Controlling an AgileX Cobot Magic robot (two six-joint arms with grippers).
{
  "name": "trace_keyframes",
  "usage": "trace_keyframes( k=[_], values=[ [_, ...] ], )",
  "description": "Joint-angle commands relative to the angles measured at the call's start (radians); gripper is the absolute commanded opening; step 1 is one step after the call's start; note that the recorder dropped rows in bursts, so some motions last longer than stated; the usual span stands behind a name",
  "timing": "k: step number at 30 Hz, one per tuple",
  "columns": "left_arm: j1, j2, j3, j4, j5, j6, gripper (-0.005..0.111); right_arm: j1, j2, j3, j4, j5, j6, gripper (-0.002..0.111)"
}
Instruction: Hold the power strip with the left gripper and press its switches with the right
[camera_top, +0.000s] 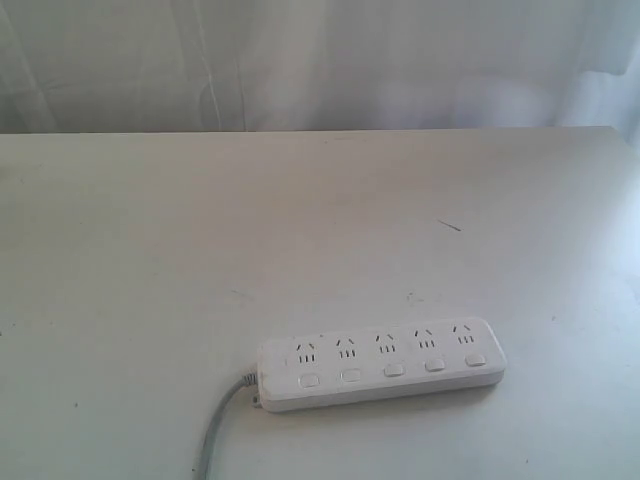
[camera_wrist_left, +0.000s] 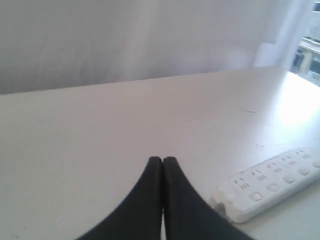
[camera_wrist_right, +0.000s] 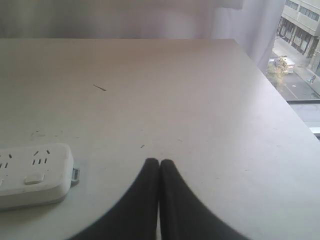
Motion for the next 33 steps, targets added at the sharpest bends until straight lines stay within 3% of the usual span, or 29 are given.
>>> trace_keyframes(
  k=[1,8,21,33],
  values=[
    [-0.006,-0.002,-0.115,-0.122,0.193,0.181,0.000,-0.003,-0.004,0.002,-0.003,-0.006,-0.008,0.000],
    [-0.004,-0.002,-0.230,-0.120,0.327,0.151,0.000,-0.003,-0.004,0.002,-0.003,-0.006,-0.008,0.000],
    [-0.004,-0.002,-0.286,-0.147,0.500,0.075,0.000,-0.003,-0.004,0.002,0.000,-0.006,-0.008,0.000],
    [-0.004,-0.002,-0.286,-0.154,0.408,0.082,0.000,-0.003,-0.004,0.002,0.002,-0.006,-0.008,0.000]
  ],
)
